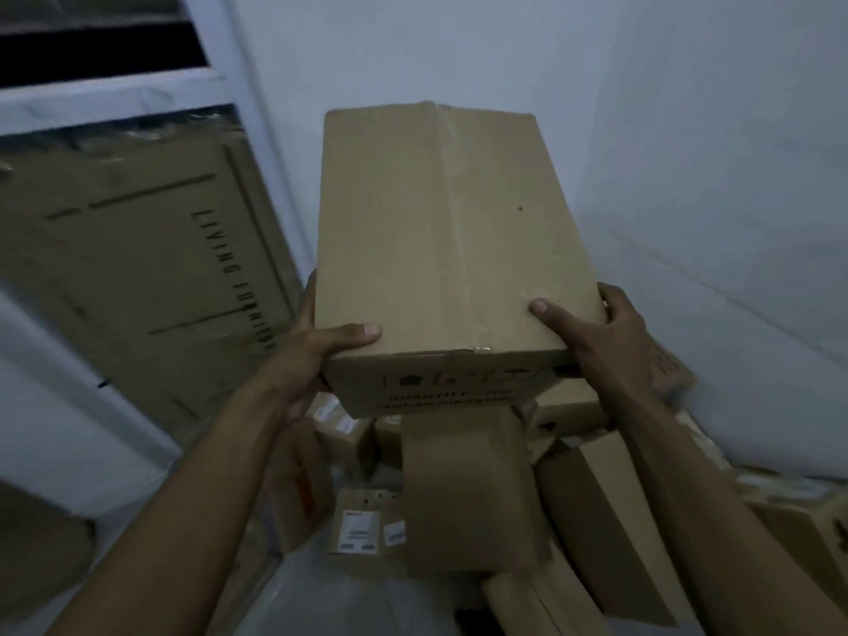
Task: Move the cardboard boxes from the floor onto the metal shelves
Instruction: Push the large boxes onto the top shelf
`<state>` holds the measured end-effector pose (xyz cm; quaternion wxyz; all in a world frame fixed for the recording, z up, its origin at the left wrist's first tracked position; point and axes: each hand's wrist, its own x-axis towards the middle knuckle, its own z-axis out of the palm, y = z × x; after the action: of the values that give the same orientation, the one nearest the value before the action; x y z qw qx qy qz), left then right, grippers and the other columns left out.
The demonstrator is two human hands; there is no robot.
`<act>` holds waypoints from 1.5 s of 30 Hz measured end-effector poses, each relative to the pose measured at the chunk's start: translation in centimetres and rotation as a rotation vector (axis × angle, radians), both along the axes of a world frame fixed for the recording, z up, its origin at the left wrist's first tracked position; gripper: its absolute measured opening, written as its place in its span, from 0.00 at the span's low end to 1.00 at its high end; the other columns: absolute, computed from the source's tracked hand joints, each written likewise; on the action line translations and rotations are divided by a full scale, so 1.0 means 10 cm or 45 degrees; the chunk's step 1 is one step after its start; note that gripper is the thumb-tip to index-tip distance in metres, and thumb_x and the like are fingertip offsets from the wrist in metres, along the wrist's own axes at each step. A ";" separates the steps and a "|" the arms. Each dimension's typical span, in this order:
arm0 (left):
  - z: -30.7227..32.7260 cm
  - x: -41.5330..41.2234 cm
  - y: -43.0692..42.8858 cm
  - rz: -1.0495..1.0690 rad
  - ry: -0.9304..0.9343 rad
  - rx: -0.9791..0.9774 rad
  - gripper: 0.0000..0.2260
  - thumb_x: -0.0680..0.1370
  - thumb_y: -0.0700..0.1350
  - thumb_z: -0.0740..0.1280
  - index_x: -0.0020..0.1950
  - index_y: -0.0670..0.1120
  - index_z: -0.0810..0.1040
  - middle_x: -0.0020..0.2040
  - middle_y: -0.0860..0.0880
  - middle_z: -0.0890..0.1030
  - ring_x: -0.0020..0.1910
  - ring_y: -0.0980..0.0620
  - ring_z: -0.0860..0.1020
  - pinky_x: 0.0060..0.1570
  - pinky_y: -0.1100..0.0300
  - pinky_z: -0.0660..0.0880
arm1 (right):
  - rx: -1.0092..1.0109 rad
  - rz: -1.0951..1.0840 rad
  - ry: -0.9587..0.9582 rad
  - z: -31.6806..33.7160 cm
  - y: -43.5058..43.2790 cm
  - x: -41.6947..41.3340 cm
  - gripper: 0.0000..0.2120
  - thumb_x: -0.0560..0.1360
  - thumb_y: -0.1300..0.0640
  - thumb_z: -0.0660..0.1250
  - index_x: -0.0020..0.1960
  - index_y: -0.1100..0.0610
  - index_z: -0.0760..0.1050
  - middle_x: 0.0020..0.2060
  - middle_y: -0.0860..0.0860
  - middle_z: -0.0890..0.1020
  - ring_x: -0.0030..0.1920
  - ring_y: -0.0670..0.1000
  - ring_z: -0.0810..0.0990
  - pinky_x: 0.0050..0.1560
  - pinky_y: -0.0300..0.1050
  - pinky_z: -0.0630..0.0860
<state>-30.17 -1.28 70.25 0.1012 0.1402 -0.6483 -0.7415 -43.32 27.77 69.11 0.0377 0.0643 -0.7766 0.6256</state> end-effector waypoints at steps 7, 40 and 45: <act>0.65 1.53 -0.79 0.348 0.123 -0.222 0.43 0.60 0.50 0.80 0.72 0.65 0.67 0.60 0.54 0.82 0.56 0.51 0.83 0.43 0.50 0.82 | -0.145 0.339 0.144 0.44 -1.32 0.67 0.38 0.55 0.26 0.78 0.60 0.41 0.75 0.48 0.36 0.82 0.47 0.42 0.83 0.38 0.53 0.85; 3.62 4.94 -1.78 1.813 0.264 -1.266 0.42 0.61 0.50 0.78 0.72 0.61 0.66 0.60 0.49 0.80 0.58 0.44 0.81 0.48 0.43 0.81 | -1.188 1.777 0.553 3.64 -6.14 3.31 0.35 0.57 0.24 0.75 0.59 0.35 0.72 0.49 0.32 0.79 0.50 0.42 0.81 0.44 0.54 0.85; 4.18 5.30 -1.74 1.945 0.207 -1.405 0.47 0.58 0.51 0.78 0.75 0.57 0.63 0.62 0.47 0.78 0.58 0.45 0.80 0.48 0.49 0.81 | -1.393 1.874 0.558 4.08 -6.42 3.85 0.33 0.58 0.26 0.74 0.59 0.36 0.71 0.48 0.28 0.79 0.49 0.37 0.81 0.45 0.52 0.85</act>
<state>22.82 -18.66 112.01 0.6564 0.4071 -0.6312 -0.0704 -4.79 -36.42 109.86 -0.1968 0.6285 -0.1149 0.7437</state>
